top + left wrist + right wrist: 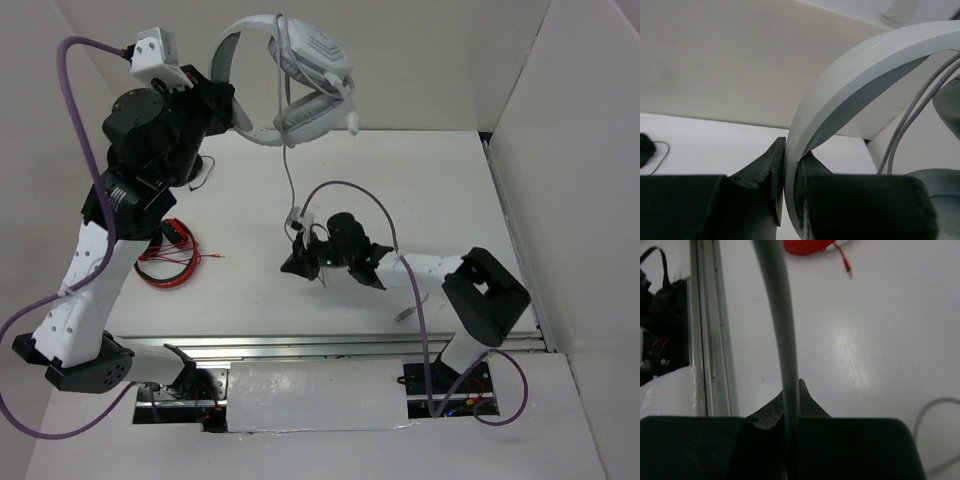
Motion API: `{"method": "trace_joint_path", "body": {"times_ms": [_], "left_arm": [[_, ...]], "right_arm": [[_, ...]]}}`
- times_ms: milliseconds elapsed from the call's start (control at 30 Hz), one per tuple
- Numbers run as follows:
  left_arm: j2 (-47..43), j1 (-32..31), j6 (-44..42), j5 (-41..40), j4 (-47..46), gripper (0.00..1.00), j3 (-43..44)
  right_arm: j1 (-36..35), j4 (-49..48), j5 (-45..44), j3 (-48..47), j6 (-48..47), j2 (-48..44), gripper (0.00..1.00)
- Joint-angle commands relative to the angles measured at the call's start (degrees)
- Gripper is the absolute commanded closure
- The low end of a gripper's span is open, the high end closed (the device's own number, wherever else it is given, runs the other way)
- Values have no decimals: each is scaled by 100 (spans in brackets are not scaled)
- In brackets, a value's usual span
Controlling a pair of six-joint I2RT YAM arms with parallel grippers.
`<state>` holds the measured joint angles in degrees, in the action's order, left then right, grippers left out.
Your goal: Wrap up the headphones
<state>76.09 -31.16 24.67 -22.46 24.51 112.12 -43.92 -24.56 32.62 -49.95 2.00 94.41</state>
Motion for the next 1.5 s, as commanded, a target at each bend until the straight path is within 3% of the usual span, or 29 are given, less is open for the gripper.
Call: {"method": "trace_joint_path", "body": {"times_ms": [0, 167, 200, 300, 400, 600, 733, 933, 1067, 1267, 1467], "left_arm": [[221, 74, 486, -1426, -474, 100, 109], [643, 233, 460, -2735, -797, 100, -644], [696, 259, 469, -3120, -860, 100, -743], [942, 504, 758, -3125, -606, 100, -1059], [977, 645, 742, -3045, -842, 100, -1770], [1109, 664, 470, -2686, -1254, 100, -3114], [1136, 576, 320, -1528, -1335, 100, -3582], [565, 31, -347, -745, -1871, 100, -4654], [-111, -118, -611, 782, -2099, 100, -5277], [-1349, -277, -507, 1674, -2355, 100, -5912], [-1940, -321, -410, 1517, -2022, 100, -5667]], "right_arm": [[-581, -67, -764, 600, 55, -809, 100], [-1460, 749, -2730, 996, 318, -1967, 100], [-1775, 1212, -3753, 953, 327, -2127, 100], [-2145, 2056, -5644, 646, 537, -2655, 100], [-2278, 2594, -6868, 321, 443, -3077, 100], [-2227, 2248, -7892, -409, -1086, -3508, 100], [-1763, 1473, -7395, -812, -2009, -3562, 100], [-603, 1463, -6498, -1884, -3072, -2720, 100], [23, 1103, -6050, -2167, -3662, -2070, 100], [1173, 1865, -4655, -3064, -2847, -1049, 96], [1719, 1455, -3299, -2503, -2152, -1003, 92]]}}
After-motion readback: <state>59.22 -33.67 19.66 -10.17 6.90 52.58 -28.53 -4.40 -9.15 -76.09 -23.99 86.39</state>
